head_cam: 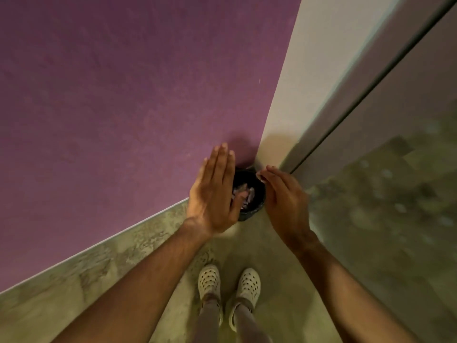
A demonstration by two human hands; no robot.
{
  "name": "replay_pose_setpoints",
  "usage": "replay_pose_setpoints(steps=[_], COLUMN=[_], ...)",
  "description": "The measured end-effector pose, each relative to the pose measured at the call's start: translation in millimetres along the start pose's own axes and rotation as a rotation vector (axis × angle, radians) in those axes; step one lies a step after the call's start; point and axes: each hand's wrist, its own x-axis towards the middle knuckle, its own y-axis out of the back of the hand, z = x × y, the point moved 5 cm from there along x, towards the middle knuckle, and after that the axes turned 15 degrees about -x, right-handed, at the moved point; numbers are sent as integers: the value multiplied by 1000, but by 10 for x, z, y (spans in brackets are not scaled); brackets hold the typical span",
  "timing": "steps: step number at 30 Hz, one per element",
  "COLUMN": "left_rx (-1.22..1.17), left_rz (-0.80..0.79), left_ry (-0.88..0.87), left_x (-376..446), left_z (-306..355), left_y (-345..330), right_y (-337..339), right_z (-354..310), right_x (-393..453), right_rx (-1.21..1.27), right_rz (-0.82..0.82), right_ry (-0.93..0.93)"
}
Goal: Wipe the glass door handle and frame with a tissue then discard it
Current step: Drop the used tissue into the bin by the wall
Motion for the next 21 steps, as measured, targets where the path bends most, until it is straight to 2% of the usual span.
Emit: replay_pose_setpoints(steps=[4,9,11,14,16,21], left_rx=[-51,-108,-98,-109,-120,-141], left_rz=[-59,-81,-116,-153,-174,-218], left_ry=[42,64,75,84,84,93], left_x=[-15,-159,-230,-282,-278,-227], left_z=[-352,-731,-866,-1023,-1086,-1164], left_y=[-502,-970,-1139,-1322,-1377,-1367], right_y=[-595,-1104,-1376,-1858,-2023,-1927], right_z=[212,321,328,363,401,426], right_x=[-30,-68,-83,-113,-161,-143], right_rx=[24,80,62,-18,-65,-114], right_rz=[-6,142,80,-203,-314,-250], right_ry=[-7,-6,-28,-54,-87,-125])
